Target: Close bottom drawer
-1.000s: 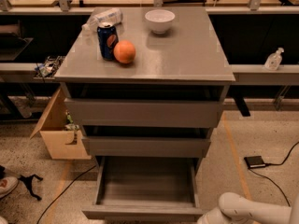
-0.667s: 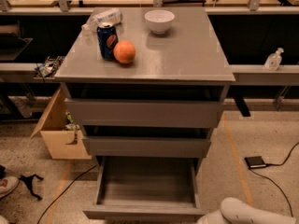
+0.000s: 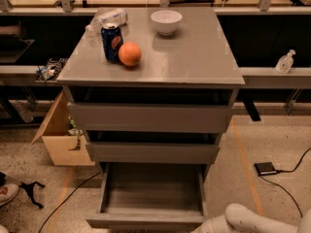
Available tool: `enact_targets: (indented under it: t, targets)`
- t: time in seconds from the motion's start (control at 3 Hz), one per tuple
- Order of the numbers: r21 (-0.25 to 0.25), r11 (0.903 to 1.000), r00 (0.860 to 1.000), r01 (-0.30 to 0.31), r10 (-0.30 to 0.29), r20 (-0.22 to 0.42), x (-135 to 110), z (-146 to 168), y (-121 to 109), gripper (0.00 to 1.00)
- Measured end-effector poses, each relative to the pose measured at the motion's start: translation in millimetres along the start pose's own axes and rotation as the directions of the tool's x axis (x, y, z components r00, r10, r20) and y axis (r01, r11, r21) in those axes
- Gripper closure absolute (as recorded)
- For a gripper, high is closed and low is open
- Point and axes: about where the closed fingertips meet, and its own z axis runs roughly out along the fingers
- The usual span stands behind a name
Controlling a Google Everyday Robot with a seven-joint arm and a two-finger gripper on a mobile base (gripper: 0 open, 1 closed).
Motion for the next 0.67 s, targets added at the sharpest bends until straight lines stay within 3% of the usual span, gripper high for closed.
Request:
enact_targets:
  t: [0.67]
  targets:
    - [0.005, 1.0, 1.0, 0.005, -0.005, 0.007, -2.9, 1.7, -2.5, 1.0]
